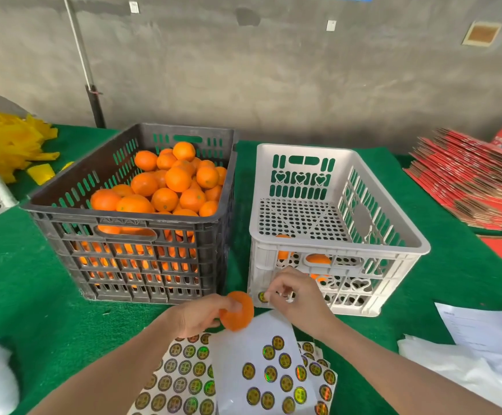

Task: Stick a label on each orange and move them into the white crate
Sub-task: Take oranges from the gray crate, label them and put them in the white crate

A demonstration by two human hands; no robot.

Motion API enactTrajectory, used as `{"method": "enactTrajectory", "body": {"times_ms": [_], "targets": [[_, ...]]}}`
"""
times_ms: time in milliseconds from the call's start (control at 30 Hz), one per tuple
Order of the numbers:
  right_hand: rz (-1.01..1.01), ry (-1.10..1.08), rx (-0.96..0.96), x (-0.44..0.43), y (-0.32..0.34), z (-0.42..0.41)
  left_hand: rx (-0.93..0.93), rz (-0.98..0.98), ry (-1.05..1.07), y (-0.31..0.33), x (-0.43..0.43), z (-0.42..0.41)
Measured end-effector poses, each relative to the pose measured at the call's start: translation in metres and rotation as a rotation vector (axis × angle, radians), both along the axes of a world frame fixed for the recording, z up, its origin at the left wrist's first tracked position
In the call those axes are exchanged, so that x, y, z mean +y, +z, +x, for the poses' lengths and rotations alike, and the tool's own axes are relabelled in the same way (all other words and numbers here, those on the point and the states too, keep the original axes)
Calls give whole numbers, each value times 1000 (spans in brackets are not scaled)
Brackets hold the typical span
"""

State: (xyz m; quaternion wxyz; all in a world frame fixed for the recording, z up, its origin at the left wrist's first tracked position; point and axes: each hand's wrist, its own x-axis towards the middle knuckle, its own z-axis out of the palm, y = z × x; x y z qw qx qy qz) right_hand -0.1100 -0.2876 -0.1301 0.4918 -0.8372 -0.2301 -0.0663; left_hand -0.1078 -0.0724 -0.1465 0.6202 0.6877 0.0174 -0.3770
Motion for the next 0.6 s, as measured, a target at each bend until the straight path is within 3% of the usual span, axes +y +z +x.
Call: {"method": "enactTrajectory", "body": {"times_ms": [100, 233, 333, 433, 600], "targets": [[212, -167, 299, 6, 15, -1, -182, 165, -49, 11, -2, 0], [563, -237, 531, 18, 36, -5, -428, 42, 29, 35, -7, 2], [734, -198, 546, 27, 55, -10, -475, -205, 118, 53, -15, 0], [812, -175, 490, 34, 72, -11, -384, -420, 239, 70, -24, -2], [806, -187, 397, 41, 87, -9, -327, -547, 315, 90, -30, 1]]}}
